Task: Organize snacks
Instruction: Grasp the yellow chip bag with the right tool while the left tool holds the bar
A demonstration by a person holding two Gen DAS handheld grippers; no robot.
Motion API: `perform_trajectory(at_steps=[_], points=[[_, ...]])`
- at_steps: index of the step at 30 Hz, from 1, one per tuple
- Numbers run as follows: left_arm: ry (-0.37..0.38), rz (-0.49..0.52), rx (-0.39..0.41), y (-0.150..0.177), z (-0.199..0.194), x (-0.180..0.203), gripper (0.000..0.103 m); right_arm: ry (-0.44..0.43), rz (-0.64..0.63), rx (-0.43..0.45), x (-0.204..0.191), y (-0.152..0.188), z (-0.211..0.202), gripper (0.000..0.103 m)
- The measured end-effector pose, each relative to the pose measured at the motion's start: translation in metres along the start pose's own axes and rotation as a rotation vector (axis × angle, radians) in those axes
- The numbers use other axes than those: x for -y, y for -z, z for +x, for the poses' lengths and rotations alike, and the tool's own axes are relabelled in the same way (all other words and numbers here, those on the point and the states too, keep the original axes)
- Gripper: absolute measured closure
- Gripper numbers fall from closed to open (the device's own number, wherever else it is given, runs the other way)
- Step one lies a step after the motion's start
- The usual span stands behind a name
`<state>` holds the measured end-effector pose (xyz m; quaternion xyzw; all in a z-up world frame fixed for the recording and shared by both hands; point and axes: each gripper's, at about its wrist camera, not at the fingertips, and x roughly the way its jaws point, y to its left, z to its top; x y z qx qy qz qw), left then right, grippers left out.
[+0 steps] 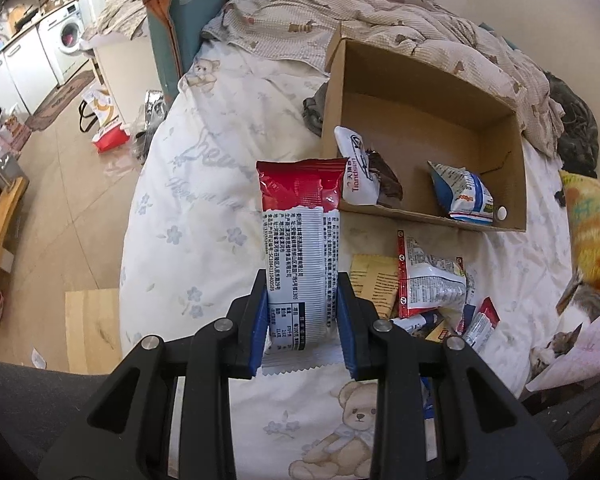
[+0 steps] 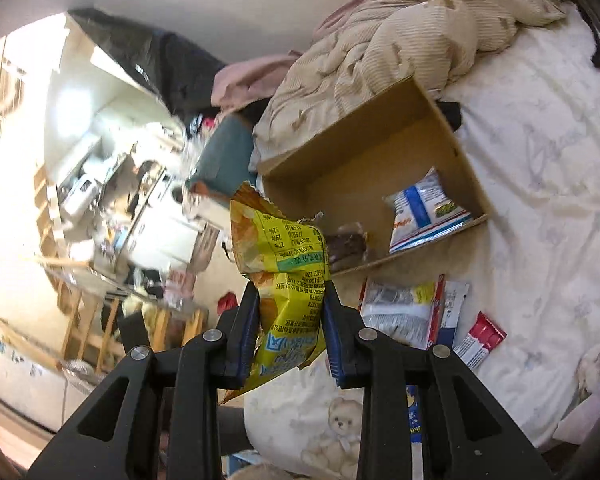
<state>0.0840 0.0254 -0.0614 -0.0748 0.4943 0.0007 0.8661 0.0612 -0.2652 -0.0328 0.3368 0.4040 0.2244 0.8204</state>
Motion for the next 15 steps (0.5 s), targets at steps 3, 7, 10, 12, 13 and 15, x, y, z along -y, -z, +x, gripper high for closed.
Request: perform_trajectory(at_steps=[3,7,10,12,13,15], points=[[0.001,0.009,0.01,-0.001,-0.002,0.002,0.076,0.005,0.008,0.011,0.004,-0.006,-0.007,0.072],[0.015,0.022,0.021,-0.007,-0.008,0.006,0.076,0.02,0.009,0.031,0.006,-0.014,-0.011,0.072],[0.038,0.037,0.04,-0.019,-0.017,0.011,0.076,0.022,0.021,0.053,0.009,-0.022,-0.014,0.072],[0.057,0.049,0.054,-0.032,-0.022,0.016,0.076,0.036,0.016,0.079,0.01,-0.032,-0.015,0.072],[0.066,0.056,0.058,-0.037,-0.024,0.018,0.076,0.036,0.023,0.086,0.01,-0.036,-0.015,0.072],[0.075,0.075,0.07,-0.049,-0.026,0.022,0.076,0.032,0.037,0.097,0.013,-0.043,-0.013,0.072]])
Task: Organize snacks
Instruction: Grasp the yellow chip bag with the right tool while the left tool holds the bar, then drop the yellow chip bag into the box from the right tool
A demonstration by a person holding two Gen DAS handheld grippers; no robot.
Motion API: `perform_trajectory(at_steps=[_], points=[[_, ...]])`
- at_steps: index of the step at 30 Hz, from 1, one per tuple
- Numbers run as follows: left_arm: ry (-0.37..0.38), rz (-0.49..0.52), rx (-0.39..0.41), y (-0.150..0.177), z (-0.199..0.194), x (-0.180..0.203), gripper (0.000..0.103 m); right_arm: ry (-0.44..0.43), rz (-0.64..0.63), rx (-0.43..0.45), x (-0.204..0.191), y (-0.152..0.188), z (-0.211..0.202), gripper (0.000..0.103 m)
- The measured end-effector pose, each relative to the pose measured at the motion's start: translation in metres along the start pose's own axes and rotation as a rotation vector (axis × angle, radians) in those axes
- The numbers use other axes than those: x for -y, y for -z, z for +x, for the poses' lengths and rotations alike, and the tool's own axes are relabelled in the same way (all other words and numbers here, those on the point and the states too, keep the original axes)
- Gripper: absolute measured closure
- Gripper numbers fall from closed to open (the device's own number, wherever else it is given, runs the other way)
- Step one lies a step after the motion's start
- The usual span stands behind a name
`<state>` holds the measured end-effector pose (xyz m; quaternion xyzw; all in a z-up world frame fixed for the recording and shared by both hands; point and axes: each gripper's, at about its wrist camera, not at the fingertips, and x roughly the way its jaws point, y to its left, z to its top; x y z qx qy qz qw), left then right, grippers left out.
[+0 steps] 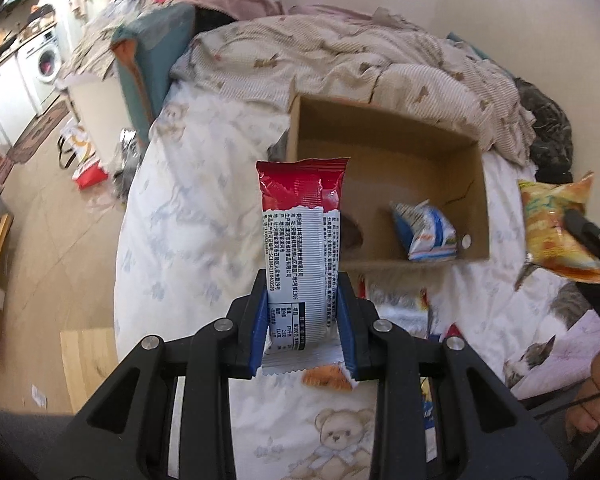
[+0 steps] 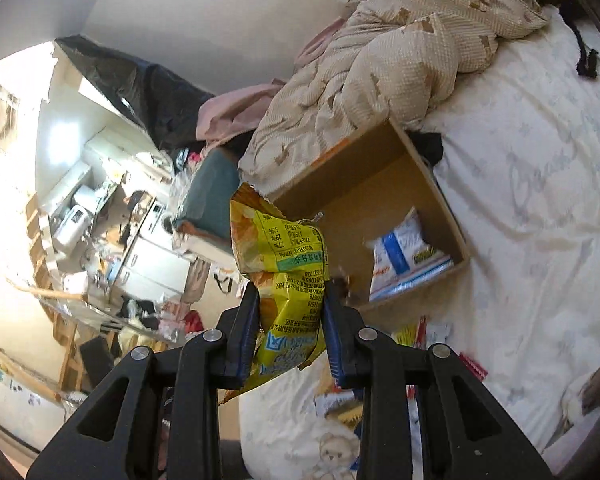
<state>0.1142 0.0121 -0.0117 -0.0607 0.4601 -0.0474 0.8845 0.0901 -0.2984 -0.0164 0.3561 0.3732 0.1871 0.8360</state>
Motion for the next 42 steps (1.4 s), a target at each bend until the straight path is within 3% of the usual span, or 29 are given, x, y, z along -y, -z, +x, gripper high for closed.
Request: perform_trajectory(at_steps=[4,8,11,17,22,24,27,30,36,42], points=[[-0.031,0.06,0.012,-0.022,0.009,0.005,0.076,0.03,-0.002,0.001,0.002,-0.011,0.01,0.072],[-0.033,0.094,-0.039,-0.034,0.034,0.013,0.076,0.05,0.007,-0.011,0.007,-0.021,0.021,0.072],[-0.089,0.135,-0.025,-0.039,0.049,0.02,0.076,0.061,0.017,-0.018,0.013,-0.025,0.026,0.072],[-0.203,0.059,-0.126,-0.037,0.094,-0.008,0.076,0.076,0.027,-0.025,0.022,-0.026,0.03,0.072],[-0.193,0.053,-0.191,-0.033,0.113,-0.007,0.076,0.07,0.045,-0.032,0.028,-0.027,0.032,0.072],[-0.209,0.059,-0.178,-0.034,0.112,-0.002,0.076,0.063,0.052,-0.034,0.03,-0.028,0.035,0.072],[-0.133,0.037,-0.156,-0.04,0.104,0.001,0.076,0.054,0.065,-0.045,0.029,-0.027,0.038,0.072],[-0.121,0.109,-0.136,-0.042,0.104,0.018,0.076,0.049,0.069,-0.055,0.029,-0.027,0.041,0.072],[-0.204,0.178,-0.138,-0.045,0.126,0.039,0.076,0.052,0.078,-0.05,0.03,-0.028,0.041,0.072],[-0.223,0.193,-0.093,-0.063,0.124,0.044,0.076,0.152,0.044,-0.067,0.032,-0.034,0.052,0.072]])
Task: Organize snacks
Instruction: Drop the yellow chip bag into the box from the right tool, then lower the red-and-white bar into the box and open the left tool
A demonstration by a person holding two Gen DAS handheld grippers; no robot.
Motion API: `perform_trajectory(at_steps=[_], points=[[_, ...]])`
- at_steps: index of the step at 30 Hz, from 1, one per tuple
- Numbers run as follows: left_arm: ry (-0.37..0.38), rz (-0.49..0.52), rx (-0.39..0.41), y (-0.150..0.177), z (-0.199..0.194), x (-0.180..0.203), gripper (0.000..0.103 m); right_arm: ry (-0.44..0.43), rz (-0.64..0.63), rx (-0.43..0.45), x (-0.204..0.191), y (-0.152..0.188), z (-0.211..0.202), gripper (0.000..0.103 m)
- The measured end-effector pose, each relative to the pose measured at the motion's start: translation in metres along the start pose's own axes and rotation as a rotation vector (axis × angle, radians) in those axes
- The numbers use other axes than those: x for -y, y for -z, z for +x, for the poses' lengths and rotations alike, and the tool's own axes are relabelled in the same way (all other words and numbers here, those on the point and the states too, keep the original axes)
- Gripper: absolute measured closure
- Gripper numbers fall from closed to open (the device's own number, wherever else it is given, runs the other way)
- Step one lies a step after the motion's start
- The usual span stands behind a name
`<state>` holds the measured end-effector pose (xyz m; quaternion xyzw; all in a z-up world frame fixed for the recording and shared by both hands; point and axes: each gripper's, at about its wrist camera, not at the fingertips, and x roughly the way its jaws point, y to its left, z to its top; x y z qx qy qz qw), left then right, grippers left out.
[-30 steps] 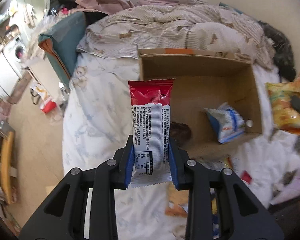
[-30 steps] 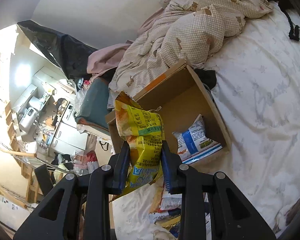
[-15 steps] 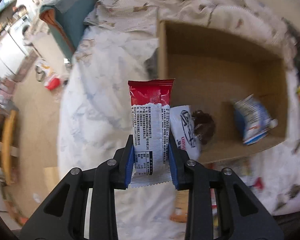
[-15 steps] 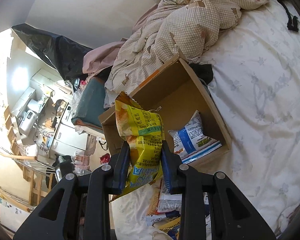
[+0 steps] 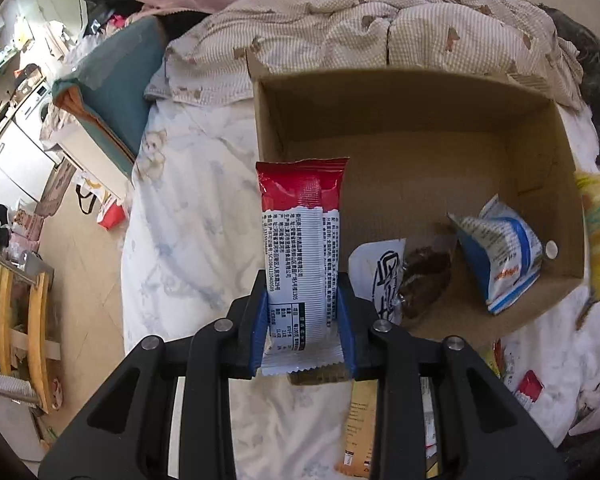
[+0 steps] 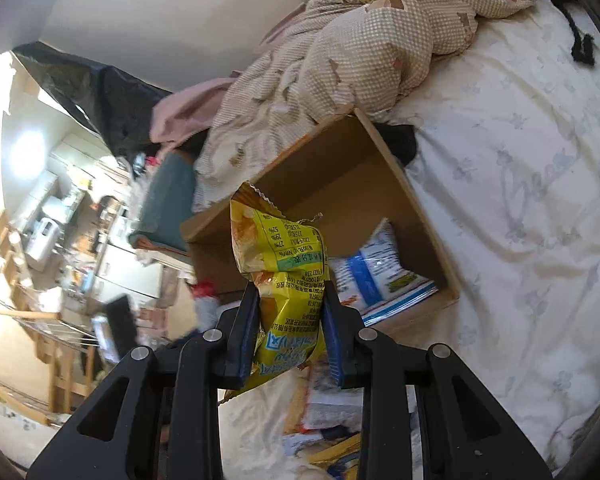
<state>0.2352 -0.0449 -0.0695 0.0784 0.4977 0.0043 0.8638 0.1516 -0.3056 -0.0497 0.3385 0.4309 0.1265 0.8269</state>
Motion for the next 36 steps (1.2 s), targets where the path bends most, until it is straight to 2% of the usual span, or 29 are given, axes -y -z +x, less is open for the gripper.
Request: perform_trajectory(at_steps=[2,4,6,9,12,15,19,21,23,24,25,26,27,30,36], points=[[-0.025,0.022,0.031,-0.001,-0.007,0.002,0.076,0.055,-0.029,-0.002,-0.001,-0.006,0.007,0.072],[-0.081,0.059,0.079,-0.002,-0.015,0.007,0.076,0.089,-0.046,-0.005,-0.001,-0.011,0.014,0.072],[-0.087,0.064,0.12,-0.002,-0.023,0.007,0.076,0.131,-0.07,-0.004,-0.001,-0.017,0.022,0.072],[0.02,0.065,0.144,-0.005,-0.027,0.01,0.076,0.182,-0.101,0.001,-0.002,-0.023,0.031,0.072],[0.055,0.044,0.133,-0.009,-0.021,0.011,0.076,0.237,-0.119,0.001,-0.002,-0.027,0.04,0.072],[0.14,-0.011,0.099,-0.011,-0.009,0.007,0.076,0.26,-0.121,-0.005,-0.001,-0.027,0.047,0.072],[0.165,-0.012,0.105,-0.01,-0.007,0.014,0.076,0.293,-0.133,-0.006,0.001,-0.026,0.053,0.072],[0.173,-0.013,0.105,-0.01,-0.007,0.017,0.076,0.263,-0.117,0.016,0.001,-0.027,0.052,0.072],[0.181,-0.023,0.109,-0.011,-0.007,0.016,0.076,0.223,-0.107,0.043,-0.003,-0.027,0.051,0.067],[0.184,-0.026,0.107,-0.01,-0.008,0.015,0.073,0.205,-0.109,0.049,-0.006,-0.027,0.051,0.061],[0.194,-0.028,0.098,-0.01,-0.007,0.015,0.07,0.206,-0.118,0.045,-0.01,-0.027,0.052,0.034],[0.203,-0.03,0.09,-0.01,-0.007,0.014,0.058,0.214,-0.129,0.06,-0.015,-0.025,0.05,0.009],[0.208,-0.036,0.088,-0.01,-0.008,0.013,0.04,0.222,-0.15,0.091,-0.02,-0.023,0.047,0.005],[0.204,-0.05,0.122,-0.007,-0.016,0.01,0.012,0.246,-0.234,0.067,-0.033,-0.02,0.05,0.005],[0.208,-0.063,0.135,-0.006,-0.024,0.006,0.009,0.254,-0.254,0.058,-0.037,-0.018,0.045,0.005]])
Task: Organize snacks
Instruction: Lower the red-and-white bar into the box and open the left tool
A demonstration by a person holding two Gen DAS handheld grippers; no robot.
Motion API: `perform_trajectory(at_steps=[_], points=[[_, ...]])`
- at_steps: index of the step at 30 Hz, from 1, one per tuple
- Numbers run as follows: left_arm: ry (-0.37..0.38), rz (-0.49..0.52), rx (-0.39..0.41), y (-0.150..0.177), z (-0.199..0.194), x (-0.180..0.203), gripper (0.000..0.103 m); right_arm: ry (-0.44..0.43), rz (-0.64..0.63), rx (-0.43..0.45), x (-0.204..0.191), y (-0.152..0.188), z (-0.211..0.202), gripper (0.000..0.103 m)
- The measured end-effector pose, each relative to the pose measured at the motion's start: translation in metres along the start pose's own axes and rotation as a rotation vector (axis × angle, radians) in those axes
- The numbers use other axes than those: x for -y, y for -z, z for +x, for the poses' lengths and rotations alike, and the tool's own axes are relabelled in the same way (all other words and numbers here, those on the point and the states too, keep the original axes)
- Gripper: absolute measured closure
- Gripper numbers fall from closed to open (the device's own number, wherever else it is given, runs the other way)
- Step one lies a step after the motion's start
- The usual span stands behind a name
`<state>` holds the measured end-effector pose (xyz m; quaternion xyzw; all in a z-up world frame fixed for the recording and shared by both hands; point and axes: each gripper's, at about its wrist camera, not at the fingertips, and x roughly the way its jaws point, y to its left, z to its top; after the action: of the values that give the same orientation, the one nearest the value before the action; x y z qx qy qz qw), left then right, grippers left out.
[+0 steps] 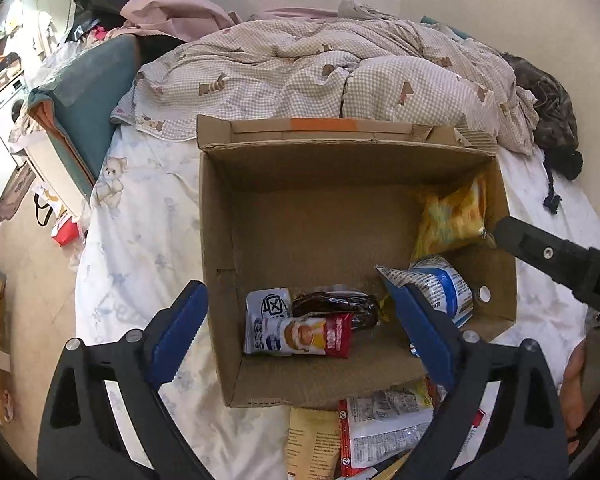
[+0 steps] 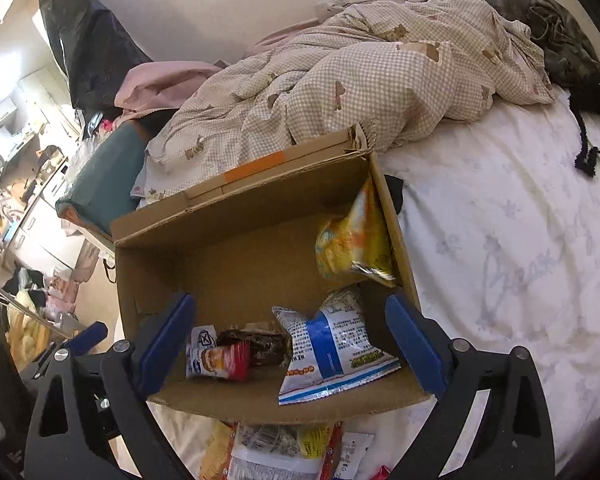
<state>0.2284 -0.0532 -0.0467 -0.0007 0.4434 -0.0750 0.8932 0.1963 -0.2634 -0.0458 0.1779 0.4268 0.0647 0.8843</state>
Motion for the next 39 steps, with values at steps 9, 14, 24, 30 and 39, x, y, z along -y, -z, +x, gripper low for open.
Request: perform_trajectory(at_steps=[9,14,24,30,39], points=[[0.006,-0.019,0.014,0.002,-0.01,-0.004,0.009,-0.001,-0.004,0.008,0.0,0.0,-0.02,0.005],[0.022,-0.032,0.034,0.005,-0.021,-0.008,0.009,-0.02,0.001,0.006,-0.004,0.0,-0.028,0.005],[0.012,-0.069,0.1,0.011,-0.058,-0.027,0.005,-0.038,0.03,-0.039,-0.008,0.02,-0.044,0.005],[0.034,-0.105,0.114,0.029,-0.083,-0.042,0.0,-0.024,0.033,-0.047,-0.004,0.037,-0.062,0.005],[0.022,-0.1,0.076,0.066,-0.102,-0.05,0.0,-0.017,0.102,-0.074,0.017,0.069,-0.087,0.005]])
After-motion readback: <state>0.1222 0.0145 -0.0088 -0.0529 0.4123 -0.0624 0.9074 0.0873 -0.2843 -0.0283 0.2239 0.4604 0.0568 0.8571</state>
